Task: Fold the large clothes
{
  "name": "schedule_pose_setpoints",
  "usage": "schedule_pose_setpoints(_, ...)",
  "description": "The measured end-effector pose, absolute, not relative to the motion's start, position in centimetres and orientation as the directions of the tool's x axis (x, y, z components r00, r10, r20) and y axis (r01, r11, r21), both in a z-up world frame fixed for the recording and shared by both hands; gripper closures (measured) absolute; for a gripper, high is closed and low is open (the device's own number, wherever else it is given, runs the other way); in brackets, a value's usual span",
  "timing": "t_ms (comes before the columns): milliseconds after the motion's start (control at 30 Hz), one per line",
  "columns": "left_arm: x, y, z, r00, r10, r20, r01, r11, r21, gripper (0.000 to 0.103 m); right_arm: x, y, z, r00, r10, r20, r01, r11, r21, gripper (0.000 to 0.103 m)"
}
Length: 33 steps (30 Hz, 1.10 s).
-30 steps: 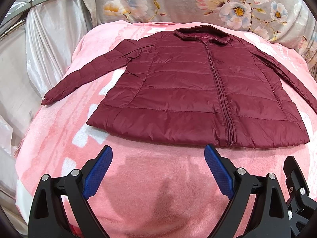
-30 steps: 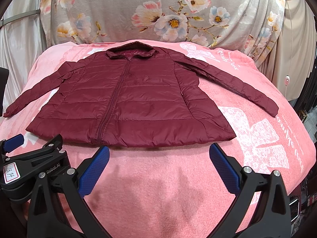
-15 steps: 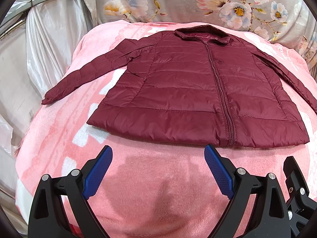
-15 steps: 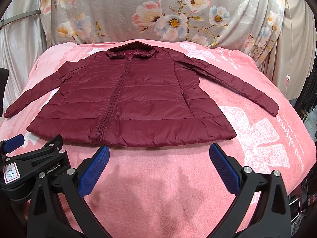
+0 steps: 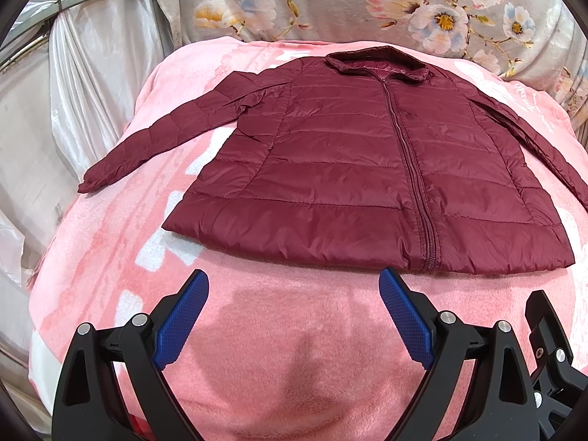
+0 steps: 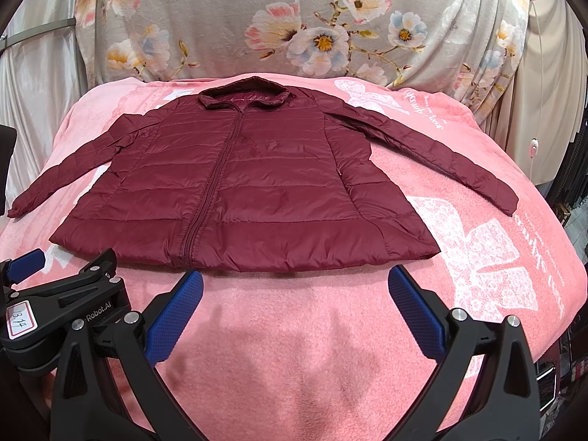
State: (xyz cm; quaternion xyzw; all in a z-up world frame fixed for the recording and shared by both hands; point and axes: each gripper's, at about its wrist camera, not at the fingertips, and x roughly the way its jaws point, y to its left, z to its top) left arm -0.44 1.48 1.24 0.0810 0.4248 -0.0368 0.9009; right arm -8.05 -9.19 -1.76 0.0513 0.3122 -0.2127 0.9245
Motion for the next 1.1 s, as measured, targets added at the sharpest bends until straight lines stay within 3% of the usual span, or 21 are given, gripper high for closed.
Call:
schedule_pose_setpoints(667,1.9,1.2,-0.3,0.596,0.015,-0.803,0.115,0.988,0.104,0.011,-6.6,-14.2,-2.9,0.713,-0.330,-0.619,0.460,0.886,0.058,0.005)
schedule_pose_setpoints(933,4.9,2.2,1.0,0.634,0.042,-0.772,0.063,0.992,0.105,0.011,-6.6,-27.7,-3.2,0.726,-0.273,-0.631,0.564,0.761,0.320,0.005)
schedule_pose_setpoints(1100,6.9,3.1,0.9,0.637,0.053,-0.769,0.045,0.993,0.106,0.011,-8.1,-38.4,-3.9,0.734,-0.346,-0.584,0.655,0.584,0.479,0.005)
